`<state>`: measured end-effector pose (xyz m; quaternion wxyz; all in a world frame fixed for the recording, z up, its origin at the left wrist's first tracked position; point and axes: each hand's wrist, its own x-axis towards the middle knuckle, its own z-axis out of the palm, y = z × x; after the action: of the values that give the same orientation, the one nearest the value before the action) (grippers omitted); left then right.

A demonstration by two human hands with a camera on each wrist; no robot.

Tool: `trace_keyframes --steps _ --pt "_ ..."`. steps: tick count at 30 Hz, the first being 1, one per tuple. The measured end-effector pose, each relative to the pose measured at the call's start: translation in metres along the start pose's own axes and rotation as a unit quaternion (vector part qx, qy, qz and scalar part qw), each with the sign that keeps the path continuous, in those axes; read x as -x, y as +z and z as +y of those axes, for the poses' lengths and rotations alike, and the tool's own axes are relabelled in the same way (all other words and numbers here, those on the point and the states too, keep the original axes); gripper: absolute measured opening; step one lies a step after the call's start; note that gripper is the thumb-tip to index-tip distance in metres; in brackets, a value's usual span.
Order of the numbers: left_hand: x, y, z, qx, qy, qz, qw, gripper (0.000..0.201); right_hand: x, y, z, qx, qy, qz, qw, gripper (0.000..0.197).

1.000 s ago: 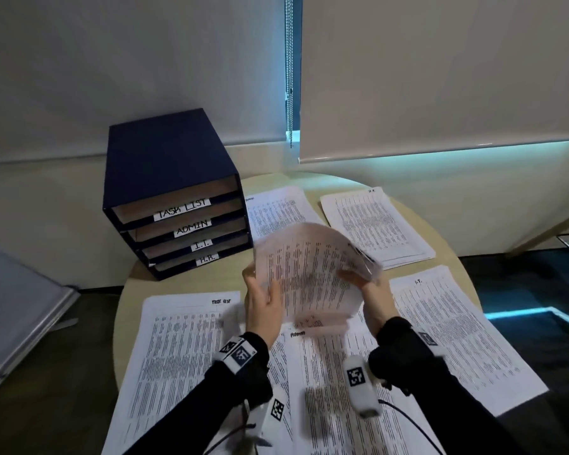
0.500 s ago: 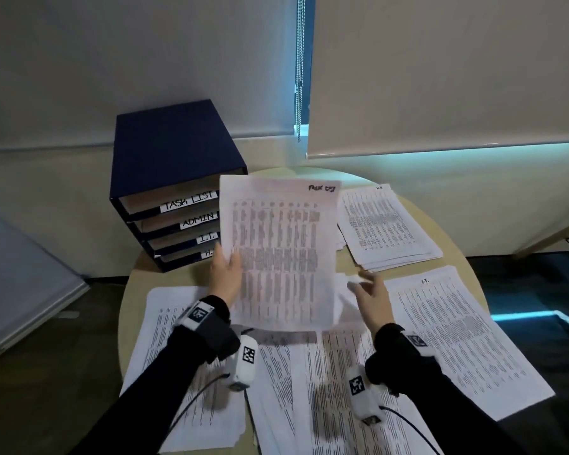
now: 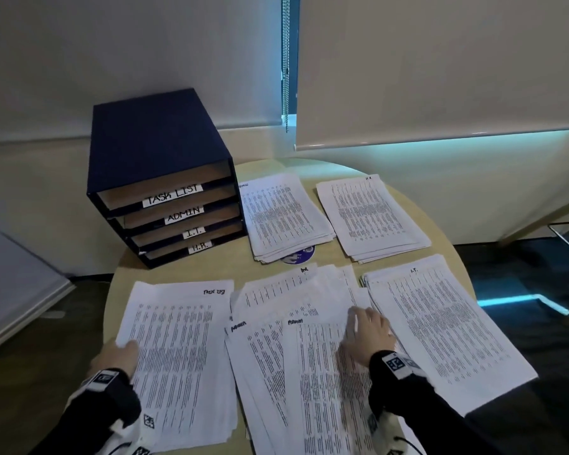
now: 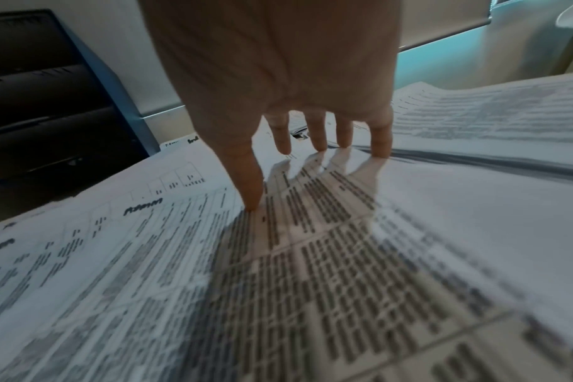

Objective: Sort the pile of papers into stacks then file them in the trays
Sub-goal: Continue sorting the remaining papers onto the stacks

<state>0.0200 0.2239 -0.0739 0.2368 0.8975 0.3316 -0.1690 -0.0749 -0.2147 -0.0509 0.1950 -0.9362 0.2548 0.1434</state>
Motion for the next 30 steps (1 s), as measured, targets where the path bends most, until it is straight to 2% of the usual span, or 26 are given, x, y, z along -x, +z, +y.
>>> trace_keyframes --steps 2,4,6,7,8,10,11,12,14,15,17,19,22,26,30 --pt "0.003 0.002 -0.003 -0.015 -0.041 -0.016 0.999 0.044 -0.002 -0.002 0.001 0.014 0.006 -0.008 1.000 0.052" --pt "0.000 0.005 -0.002 -0.037 -0.091 -0.008 0.995 0.056 -0.004 -0.002 0.002 0.028 0.017 -0.006 0.999 0.060" --pt "0.011 0.006 0.009 -0.044 -0.106 0.046 0.992 0.072 -0.006 -0.002 0.004 0.034 0.026 -0.001 0.999 0.069" --pt "0.018 0.008 0.018 -0.048 -0.075 0.092 0.992 0.073 -0.007 -0.001 0.005 0.038 0.026 0.004 0.999 0.072" --pt "0.030 0.008 0.033 -0.057 -0.014 0.129 0.990 0.068 -0.008 -0.001 0.005 0.043 0.024 0.009 0.999 0.073" --pt "0.049 0.017 0.063 -0.058 0.147 0.156 0.975 0.054 -0.010 0.001 0.005 0.046 0.018 0.019 0.999 0.075" --pt "0.055 0.028 0.075 -0.044 0.235 0.136 0.961 0.047 -0.010 0.001 0.004 0.045 0.017 0.020 0.999 0.078" --pt "0.064 0.039 0.087 -0.037 0.303 0.090 0.948 0.042 -0.011 0.002 0.003 0.042 0.016 0.020 0.999 0.079" --pt "0.080 0.063 0.104 -0.058 0.389 -0.006 0.919 0.035 -0.012 0.002 0.000 0.024 0.018 0.025 0.999 0.077" --pt "0.086 0.072 0.110 -0.090 0.414 -0.031 0.905 0.034 -0.013 0.002 -0.002 0.007 0.023 0.030 0.999 0.072" --pt "0.091 0.082 0.123 -0.172 0.434 -0.052 0.883 0.035 -0.015 -0.002 -0.003 -0.056 0.047 0.043 0.996 0.058" --pt "0.091 0.082 0.133 -0.232 0.426 -0.070 0.872 0.035 -0.017 -0.006 -0.001 -0.147 0.083 0.049 0.984 0.048" --pt "0.090 0.077 0.144 -0.219 0.417 -0.088 0.878 0.028 -0.022 -0.011 0.010 -0.248 0.108 0.049 0.961 0.040" --pt "0.090 0.075 0.158 -0.127 0.419 -0.138 0.888 0.024 -0.026 -0.022 0.014 -0.279 0.054 0.020 0.958 0.035" --pt "0.095 0.078 0.179 -0.123 0.471 -0.145 0.862 0.030 -0.032 -0.033 0.006 -0.258 0.000 0.015 0.966 0.025"
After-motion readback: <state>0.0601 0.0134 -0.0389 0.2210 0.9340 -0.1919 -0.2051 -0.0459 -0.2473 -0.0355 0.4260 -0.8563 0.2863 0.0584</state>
